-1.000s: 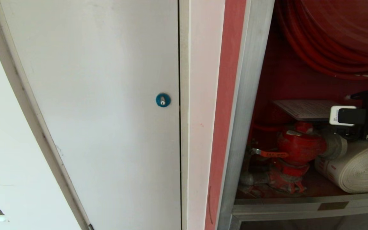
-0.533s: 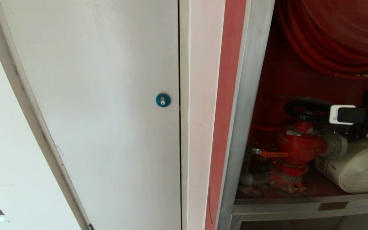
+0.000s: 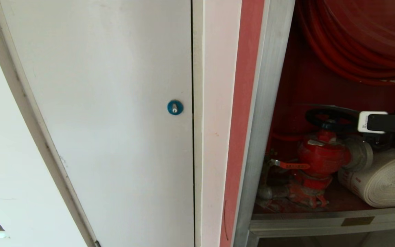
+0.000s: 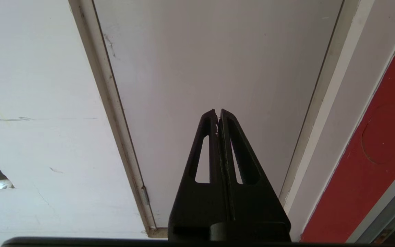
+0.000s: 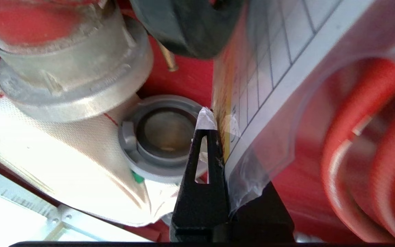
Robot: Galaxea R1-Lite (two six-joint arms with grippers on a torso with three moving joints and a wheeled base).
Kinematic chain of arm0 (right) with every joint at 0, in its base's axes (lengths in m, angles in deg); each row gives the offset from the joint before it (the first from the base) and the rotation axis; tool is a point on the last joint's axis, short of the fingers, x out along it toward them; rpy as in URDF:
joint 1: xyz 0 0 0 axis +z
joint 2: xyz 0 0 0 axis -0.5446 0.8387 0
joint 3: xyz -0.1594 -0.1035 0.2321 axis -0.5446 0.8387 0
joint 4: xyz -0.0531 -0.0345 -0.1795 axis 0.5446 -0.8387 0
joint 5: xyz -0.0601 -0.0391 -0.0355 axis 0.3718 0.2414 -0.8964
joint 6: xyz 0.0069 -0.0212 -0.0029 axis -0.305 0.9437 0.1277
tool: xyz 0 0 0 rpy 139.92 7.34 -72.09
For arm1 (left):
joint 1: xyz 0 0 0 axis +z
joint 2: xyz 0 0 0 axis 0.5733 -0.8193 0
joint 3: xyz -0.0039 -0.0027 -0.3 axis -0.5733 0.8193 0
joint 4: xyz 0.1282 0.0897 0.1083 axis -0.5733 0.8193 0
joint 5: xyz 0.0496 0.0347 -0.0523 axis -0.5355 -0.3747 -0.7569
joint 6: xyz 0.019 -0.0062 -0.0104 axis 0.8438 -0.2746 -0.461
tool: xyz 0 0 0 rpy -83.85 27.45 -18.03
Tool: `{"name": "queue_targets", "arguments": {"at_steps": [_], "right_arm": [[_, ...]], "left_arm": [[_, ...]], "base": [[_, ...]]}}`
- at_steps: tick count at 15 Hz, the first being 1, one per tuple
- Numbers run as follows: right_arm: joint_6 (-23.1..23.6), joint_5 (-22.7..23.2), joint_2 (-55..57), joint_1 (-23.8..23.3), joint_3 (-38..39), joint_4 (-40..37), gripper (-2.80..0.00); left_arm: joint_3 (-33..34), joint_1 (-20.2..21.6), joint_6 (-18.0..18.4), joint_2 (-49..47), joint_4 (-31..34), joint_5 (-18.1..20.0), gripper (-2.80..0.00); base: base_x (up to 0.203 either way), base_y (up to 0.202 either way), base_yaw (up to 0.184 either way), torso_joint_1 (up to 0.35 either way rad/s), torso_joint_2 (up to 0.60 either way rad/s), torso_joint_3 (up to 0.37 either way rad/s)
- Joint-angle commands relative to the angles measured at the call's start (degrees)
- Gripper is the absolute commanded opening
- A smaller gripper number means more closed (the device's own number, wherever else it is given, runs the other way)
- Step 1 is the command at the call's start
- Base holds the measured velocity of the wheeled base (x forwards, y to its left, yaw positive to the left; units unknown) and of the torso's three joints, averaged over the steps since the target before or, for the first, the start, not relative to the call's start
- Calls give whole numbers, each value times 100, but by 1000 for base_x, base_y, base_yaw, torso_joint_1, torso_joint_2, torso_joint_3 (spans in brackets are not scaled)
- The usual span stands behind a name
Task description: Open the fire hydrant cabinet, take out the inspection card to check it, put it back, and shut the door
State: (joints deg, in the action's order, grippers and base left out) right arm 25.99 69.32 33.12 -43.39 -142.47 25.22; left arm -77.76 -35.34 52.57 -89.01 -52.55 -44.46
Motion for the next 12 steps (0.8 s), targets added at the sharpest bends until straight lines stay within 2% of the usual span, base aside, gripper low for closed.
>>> {"name": "queue_targets", "arguments": {"at_steps": [1,12], "right_arm": [[60,-6,-307,2,70,-3,-280],[38,7,-2428,2,1017,-66,-280]], "left_arm": [[0,0,-1,-7,-2,2,-280],[0,0,-1,-7,-2,2,-280]], "base": [[0,0,0,0,0,0],[0,0,0,0,0,0]]}}
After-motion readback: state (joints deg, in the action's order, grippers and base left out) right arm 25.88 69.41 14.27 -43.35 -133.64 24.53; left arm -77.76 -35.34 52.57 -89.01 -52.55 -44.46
